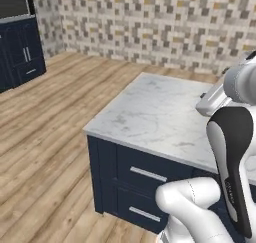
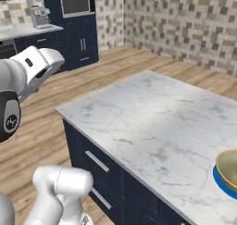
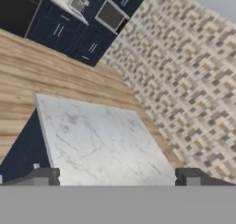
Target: Move the bowls from the cabinet to the plates on the dining table.
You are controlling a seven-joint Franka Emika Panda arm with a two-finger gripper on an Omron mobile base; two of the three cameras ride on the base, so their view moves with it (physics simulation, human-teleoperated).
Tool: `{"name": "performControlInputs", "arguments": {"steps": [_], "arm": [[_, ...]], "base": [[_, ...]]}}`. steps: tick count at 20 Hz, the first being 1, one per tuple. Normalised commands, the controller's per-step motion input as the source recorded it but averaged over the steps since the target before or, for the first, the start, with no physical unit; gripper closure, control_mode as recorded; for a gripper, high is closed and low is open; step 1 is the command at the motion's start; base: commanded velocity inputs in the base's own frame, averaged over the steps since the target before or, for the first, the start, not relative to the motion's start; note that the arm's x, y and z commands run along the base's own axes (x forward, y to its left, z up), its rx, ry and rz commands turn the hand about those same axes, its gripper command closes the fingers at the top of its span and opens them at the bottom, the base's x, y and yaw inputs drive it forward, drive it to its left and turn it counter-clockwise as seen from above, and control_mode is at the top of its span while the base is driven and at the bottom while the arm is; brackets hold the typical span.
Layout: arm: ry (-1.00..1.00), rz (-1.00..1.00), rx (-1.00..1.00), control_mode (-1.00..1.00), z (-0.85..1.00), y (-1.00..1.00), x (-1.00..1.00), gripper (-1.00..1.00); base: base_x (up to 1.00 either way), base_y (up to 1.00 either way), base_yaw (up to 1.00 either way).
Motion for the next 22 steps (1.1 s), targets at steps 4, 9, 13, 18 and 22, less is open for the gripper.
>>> {"name": "performControlInputs", "arguments": {"steps": [4,9,13,18,22], "arm": [[0.00,0.00,0.00,1.00,0.00,0.00,0.00,-1.00],[0.00,0.00,0.00,1.00,0.00,0.00,0.00,-1.00],[0.00,0.00,0.00,1.00,0.00,0.00,0.00,-1.00],[0.00,0.00,0.00,1.00,0.00,0.00,0.00,-1.00],[0.00,0.00,0.00,1.00,0.00,0.00,0.00,-1.00]], "base": [[-0.23,0.37,0.45],[-0.01,0.46,0.39],[0.00,0.42,0.39],[0.03,0.37,0.38],[0.05,0.36,0.37]]}}
